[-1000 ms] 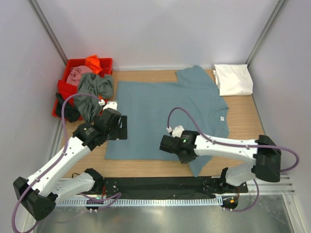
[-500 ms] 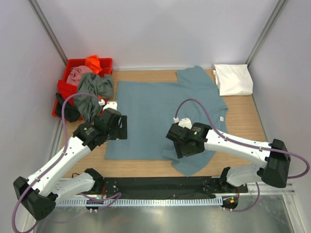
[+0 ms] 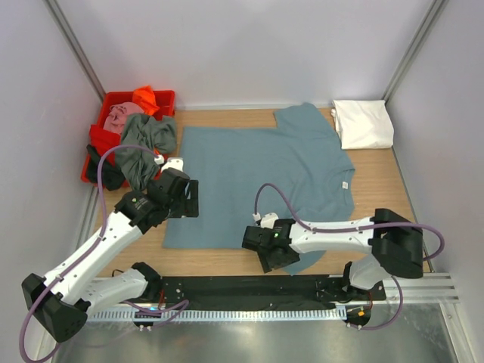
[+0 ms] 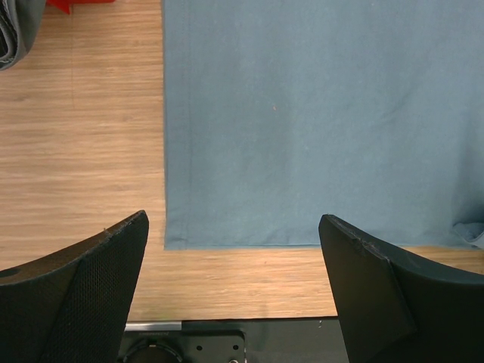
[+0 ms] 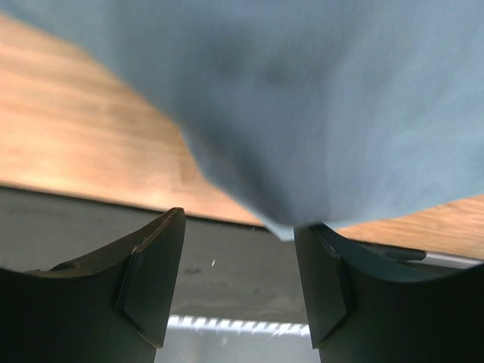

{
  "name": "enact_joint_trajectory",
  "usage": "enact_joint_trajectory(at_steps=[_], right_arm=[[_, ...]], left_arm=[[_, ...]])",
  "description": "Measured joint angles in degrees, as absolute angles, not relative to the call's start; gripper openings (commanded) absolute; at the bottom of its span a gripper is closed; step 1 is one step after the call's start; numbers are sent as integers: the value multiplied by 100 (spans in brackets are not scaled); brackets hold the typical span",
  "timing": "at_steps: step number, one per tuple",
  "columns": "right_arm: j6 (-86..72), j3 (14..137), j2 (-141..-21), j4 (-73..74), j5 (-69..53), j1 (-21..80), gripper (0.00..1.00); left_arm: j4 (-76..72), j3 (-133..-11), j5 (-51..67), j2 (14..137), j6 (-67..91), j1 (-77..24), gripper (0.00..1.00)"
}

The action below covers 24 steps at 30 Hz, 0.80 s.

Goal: Fold and stack the t-shirts
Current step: Fold the tshirt

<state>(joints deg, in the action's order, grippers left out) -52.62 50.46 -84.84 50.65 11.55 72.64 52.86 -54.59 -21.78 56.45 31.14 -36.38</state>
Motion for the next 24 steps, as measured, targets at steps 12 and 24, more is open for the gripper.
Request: enact_joint_trajectory(at_steps=[12,24], right_arm=[[-5339,5022,-9070,4775,1562,7295,1],[-5795,5767,-7249,7002,2259,7290,14]], left_arm=[[5251,-5459,-2176,5636,3114,-3649,94],[5251,-5459,-2167,5614,3116,-3664,95]])
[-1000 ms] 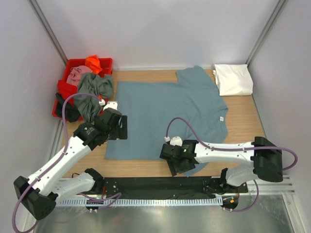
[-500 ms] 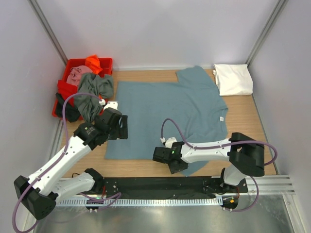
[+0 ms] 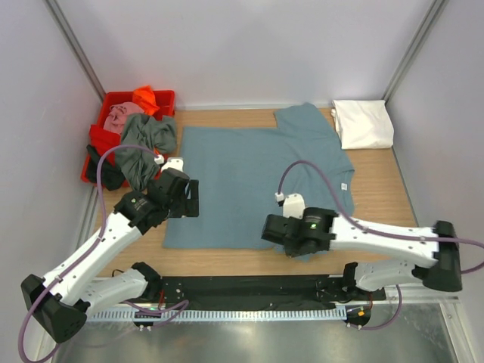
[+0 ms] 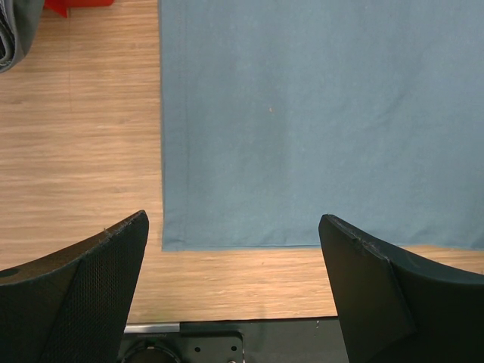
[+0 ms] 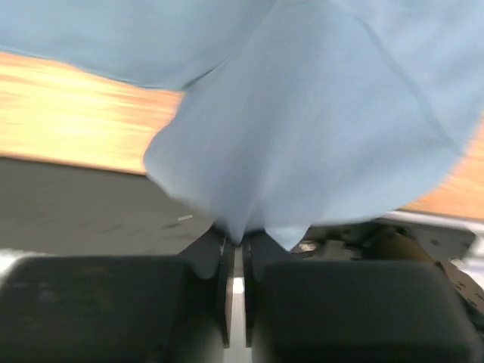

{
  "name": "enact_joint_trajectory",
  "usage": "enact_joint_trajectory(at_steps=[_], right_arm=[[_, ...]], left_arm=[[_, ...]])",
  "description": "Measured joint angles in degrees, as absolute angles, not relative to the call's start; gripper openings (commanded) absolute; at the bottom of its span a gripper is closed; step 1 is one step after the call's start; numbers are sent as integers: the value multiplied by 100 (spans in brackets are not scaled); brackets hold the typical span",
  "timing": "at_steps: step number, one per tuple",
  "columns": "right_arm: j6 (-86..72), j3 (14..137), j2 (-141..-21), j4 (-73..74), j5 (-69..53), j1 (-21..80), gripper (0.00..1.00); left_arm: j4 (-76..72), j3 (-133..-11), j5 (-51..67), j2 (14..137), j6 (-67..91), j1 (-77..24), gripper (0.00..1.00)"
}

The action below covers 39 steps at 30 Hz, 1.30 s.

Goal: Fold and stack the t-shirts
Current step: Fold the tshirt

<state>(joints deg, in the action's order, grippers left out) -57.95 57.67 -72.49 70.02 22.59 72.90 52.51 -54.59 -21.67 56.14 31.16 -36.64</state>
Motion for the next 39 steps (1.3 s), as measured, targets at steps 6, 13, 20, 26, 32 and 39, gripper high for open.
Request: enact_joint_trajectory(at_steps=[6,13,20,26,32,39], right_arm=[[-6042,6482,-6051,7354,2174,7288,80],[-6254,6289,-5920,7594,2147,7286,80],[-6128,5151,-6573,6475,1765,7286,68],[-5784,5266,-7697,5033,1959,7048,54],[-5747,4377,-7695,3496,1649,6093,57],[-6431,2484,-5308,3039,1028,4674,71]], left_arm=[[5251,-5459,-2167,5607,3116,-3671,95],[5251,-5459,-2145,5610,3116,-3671,94],[5249,-5459,-2139,5610,3118,-3680,94],[5249,-5459,-2134,5616,3118,-3688,94],[5249,-5459,-2134,5614,3120,-3789,95],[5245,-5457,-2132,5610,3118,-3820,95]])
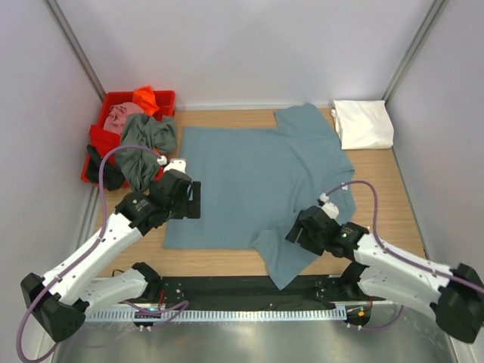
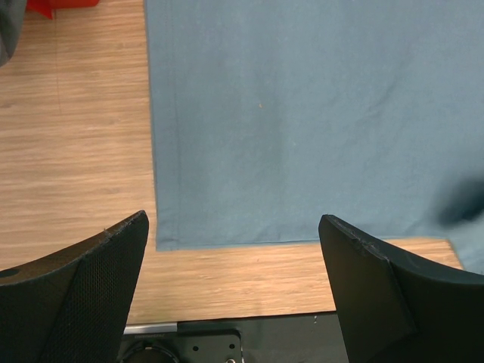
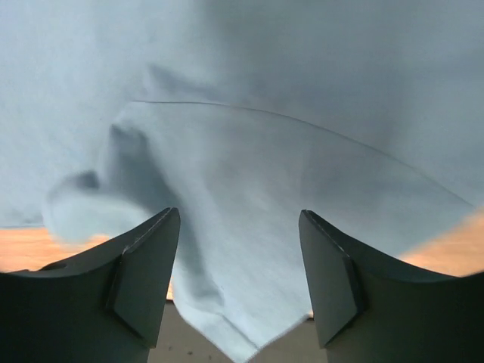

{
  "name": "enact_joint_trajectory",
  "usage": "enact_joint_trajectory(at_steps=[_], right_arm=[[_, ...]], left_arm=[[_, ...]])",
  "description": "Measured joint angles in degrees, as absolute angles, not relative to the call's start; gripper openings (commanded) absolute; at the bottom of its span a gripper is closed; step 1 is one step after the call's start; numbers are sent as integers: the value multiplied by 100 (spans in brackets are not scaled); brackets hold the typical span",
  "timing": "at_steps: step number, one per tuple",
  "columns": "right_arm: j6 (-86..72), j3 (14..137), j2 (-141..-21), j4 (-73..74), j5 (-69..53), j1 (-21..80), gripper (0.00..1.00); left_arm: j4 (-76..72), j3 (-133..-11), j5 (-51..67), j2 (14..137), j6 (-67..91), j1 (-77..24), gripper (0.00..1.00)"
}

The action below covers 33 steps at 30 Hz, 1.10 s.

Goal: Fold and stack the t-shirts
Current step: Fold the tshirt

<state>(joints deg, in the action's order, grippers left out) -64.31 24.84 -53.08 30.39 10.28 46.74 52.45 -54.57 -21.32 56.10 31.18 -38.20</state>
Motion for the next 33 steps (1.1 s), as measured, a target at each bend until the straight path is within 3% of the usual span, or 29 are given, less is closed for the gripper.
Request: enact_joint_trajectory(at_steps=[5,10,14,19,26,33], right_arm=[[-7032,2740,-3656,4689,1511,4449,74],[-7129,4119,-3140,5878,2161,4438,77],[-6855,4329,-4093,5555,1678,4550,75],[-6838,3953,-5625,5146,1337,6040,67],[-6729,4720,-7452,5308,1157,7736,68],[-6672,4700,-7896,5046,899,8093,67]], left_arm=[[5234,-5457,-2097,5621,3118,-3824,95],[5223,-5457,-2069,5651,3118,-3824,95],[5212,-5457,-2036,5655,3116,-3828,95],[5210,-5457,-2038,5653,3118,-3828,95],[5210,-5452,-2045,5647,3118,-3835,95],[5210,-5452,-2053,5647,3129,-3837,95]])
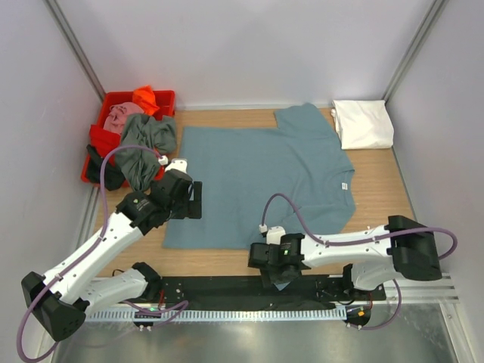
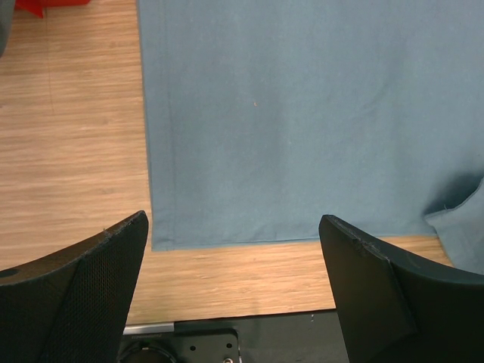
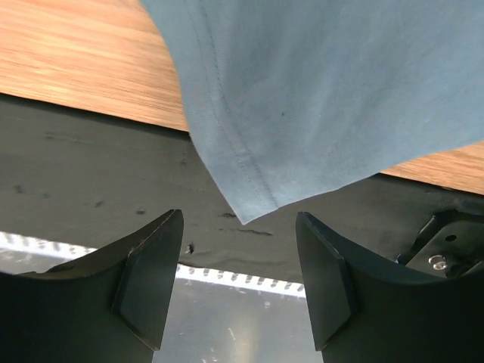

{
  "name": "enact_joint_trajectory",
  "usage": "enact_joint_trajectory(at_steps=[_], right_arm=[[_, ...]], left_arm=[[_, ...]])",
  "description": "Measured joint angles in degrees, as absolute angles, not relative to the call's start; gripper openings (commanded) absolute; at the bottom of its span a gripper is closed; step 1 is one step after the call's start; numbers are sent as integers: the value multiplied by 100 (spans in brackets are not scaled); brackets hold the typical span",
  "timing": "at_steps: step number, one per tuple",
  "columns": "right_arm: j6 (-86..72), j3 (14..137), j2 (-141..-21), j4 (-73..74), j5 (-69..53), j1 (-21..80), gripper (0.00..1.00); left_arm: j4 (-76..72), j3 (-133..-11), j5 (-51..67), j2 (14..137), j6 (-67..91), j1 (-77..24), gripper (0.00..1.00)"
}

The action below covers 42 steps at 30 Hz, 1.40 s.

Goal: Fold and stack the t-shirts
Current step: Fold the tshirt

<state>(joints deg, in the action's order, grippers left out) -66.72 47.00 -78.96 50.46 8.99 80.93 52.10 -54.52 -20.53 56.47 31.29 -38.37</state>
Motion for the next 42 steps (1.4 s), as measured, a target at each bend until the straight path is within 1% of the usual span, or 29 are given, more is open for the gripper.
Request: enact_joint_trajectory(at_steps=[1,7,9,11,13,14,15,16,17,22,23,27,29,31,33,39,42], right_arm=[[-6667,4670,-7977,5011,871,8117,67],[-6602,4438,-8460,4654,683,8281,53],[-6589,4399,-8427,4650,692,8283,41],[-6591,4294,-8315,4657,735,8283,32],[-6632,4165,-8156,4652,803,8283,27],[-6657,4099,-8071,4633,829,8283,23],[-6674,4064,-8018,4628,847,8285,18],[-6707,4023,-7966,4628,878,8291,8],[-6735,3988,-7915,4630,897,8298,1],[-6967,3879,-7697,4613,1017,8353,1],[-6982,3854,-7640,4654,1074,8366,1],[-7288,3863,-7266,5695,1494,8547,1],[-7585,4219,-7220,6506,1820,8779,1],[-7856,4539,-7063,6847,2132,8890,1],[-8119,4735,-6571,6984,2436,8923,1],[-8941,4746,-4189,7446,3247,8925,1],[-9133,4746,-3557,7647,3531,8923,1]], left_arm=[[5210,-5452,-2053,5647,3131,-3837,95],[5212,-5452,-2073,5655,3135,-3837,95],[5212,-5452,-2102,5664,3135,-3841,95],[5212,-5452,-2110,5682,3144,-3841,95],[5212,-5452,-2132,5706,3157,-3841,95],[5212,-5452,-2147,5728,3159,-3841,95],[5212,-5452,-2150,5752,3168,-3839,95],[5214,-5452,-2156,5771,3175,-3841,95],[5216,-5452,-2167,5798,3199,-3846,95],[5301,-5452,-2209,5876,3380,-3872,94],[5339,-5452,-2198,5876,3446,-3874,92],[5433,-5387,-2080,5859,3940,-3896,91],[5498,-5199,-1951,5789,4327,-3900,91],[5498,-4869,-1776,5610,4707,-3905,91],[5459,-4464,-1621,5345,5078,-3905,91],[5463,-3435,-1516,4501,6237,-3931,91],[5535,-3256,-1752,4239,6742,-3931,88]])
